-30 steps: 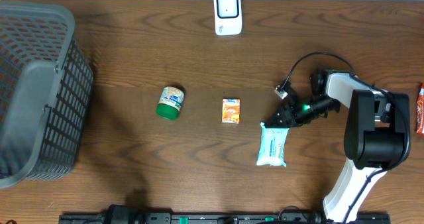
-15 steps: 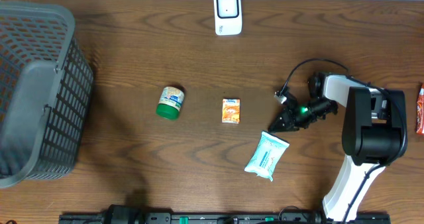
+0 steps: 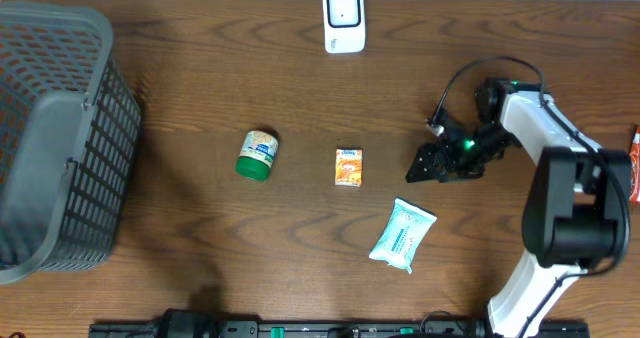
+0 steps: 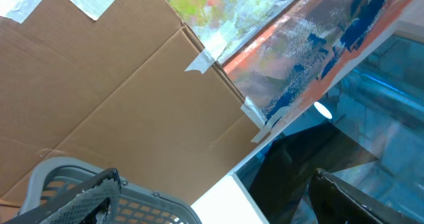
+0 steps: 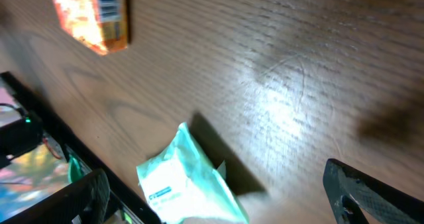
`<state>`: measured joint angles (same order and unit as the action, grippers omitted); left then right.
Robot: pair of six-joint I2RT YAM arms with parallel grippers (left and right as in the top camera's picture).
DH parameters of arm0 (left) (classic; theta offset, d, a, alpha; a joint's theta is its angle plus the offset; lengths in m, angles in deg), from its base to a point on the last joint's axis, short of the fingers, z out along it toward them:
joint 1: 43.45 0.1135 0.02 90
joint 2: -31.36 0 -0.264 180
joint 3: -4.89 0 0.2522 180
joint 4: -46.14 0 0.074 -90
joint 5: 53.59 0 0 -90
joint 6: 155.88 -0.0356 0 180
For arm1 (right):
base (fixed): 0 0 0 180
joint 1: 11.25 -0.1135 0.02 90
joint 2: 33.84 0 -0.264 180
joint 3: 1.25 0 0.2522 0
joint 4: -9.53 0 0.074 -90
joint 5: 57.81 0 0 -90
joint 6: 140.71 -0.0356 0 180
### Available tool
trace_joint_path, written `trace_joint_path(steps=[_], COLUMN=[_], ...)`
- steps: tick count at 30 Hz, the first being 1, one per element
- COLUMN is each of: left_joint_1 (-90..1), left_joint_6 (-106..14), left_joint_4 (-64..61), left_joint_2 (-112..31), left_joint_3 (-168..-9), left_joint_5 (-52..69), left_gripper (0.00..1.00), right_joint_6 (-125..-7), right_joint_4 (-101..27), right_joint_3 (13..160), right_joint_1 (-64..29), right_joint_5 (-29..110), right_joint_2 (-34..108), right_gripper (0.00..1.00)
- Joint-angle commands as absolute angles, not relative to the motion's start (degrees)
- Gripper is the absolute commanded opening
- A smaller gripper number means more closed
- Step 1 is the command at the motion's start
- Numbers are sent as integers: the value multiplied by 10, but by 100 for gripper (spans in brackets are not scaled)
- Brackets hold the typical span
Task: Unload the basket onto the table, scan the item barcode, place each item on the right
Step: 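Return the right gripper toward the mint-green tissue pack, then lower the right gripper onto the tissue pack and grasp it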
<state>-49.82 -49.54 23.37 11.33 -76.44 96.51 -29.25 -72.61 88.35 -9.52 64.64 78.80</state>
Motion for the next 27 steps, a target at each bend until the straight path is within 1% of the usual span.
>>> trace_joint_path(steps=[1,3,4,6,7,8,9,10,16,19,21,27], left_joint_1=[-495,-495,-495,-495,-495,-495,-495,-495,-495,-495,-495,-495], left_joint_6=[-495,-495,-495,-495,-495,-495,-495,-495,-495,-495,-495,-495], left_joint_4=[235,235,235,235,235,235,235,235,235,235,235,235], left_joint_2=[111,111,111,111,111,111,111,111,111,111,112,112], left_joint_3=[-764,-764,-764,-764,-764,-764,-764,-764,-764,-764,-764,-764], left_joint_5=[964,964,964,964,964,964,964,964,964,964,964,964], left_gripper=[91,91,91,91,91,91,91,91,91,91,91,91], right_joint_6=[-319,-378,-437,-506,-539,-552,-558,-574,-629,-699,-750,-856], right_joint_4=[-733,-738,-746,-764,-780,-793,-803,-813,-851,-843,-821,-753], right_joint_3=[893,893,893,893,893,893,892,891,862,804,753,633], right_joint_1=[-110,-117,-123,-132,-140,-148,-158,-168,-241,-268,-278,-308], right_joint_5=[620,578,531,484,466,459,460,459,447,392,376,383], right_joint_2=[739,711,690,668,652,639,626,614,572,568,568,568], right_gripper=[99,99,99,99,87,65,22,1,1,1,1,1])
